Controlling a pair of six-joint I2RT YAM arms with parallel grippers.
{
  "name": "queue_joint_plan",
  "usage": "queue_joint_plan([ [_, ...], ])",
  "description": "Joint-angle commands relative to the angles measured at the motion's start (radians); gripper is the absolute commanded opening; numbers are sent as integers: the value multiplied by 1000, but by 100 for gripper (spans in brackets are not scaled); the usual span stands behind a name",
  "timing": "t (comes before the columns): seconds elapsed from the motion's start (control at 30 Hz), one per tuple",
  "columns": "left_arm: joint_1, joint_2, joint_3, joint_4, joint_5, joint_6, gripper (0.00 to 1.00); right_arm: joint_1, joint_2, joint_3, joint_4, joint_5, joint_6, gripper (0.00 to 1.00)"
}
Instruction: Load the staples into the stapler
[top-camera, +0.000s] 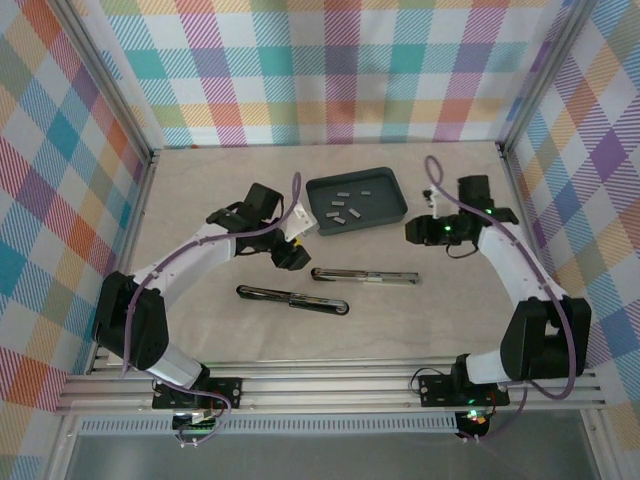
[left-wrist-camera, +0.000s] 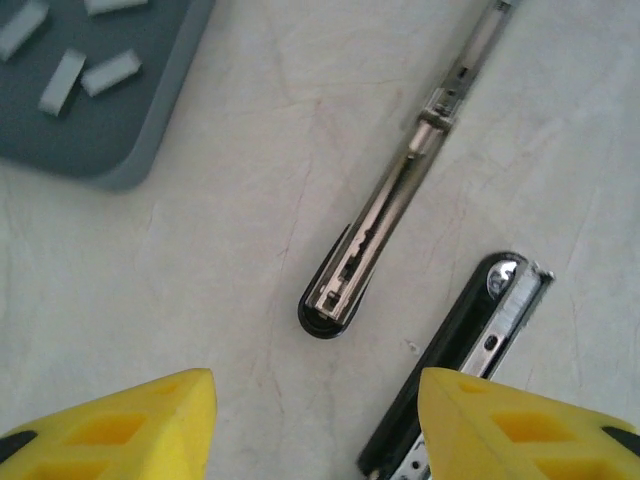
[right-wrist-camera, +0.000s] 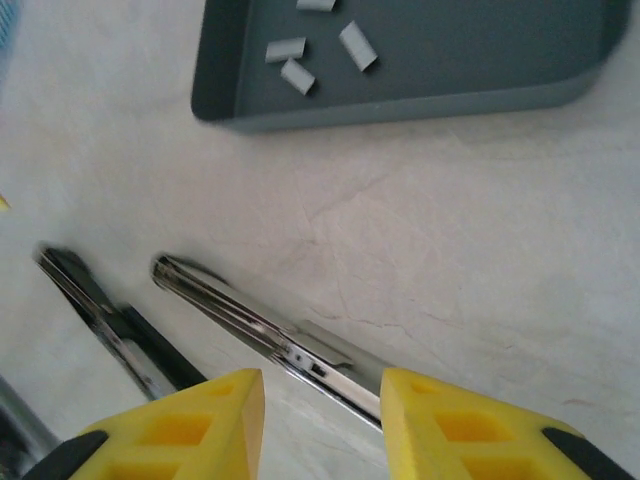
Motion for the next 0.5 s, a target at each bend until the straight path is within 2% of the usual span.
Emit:
queue_joint_plan([
  [0.0,-21,-21,-5,-38,69,275,56,-71,-40,-64,103,-217,190,36],
  [0.1,-38,44,59,-129,29,412,56,-128,-33,-119,145,-323,235,34],
  [0.2,-44,85,66,-123,25,497,56,-186,-2,-166,200,-394,293,33],
  [0.33,-62,134,76,-99,-3,527,56,-215,58,-153,134,-390,260,32],
  [0.47,-77,207,111,-107,-55,538,56,-220,87,-161,96,-301,255,37],
])
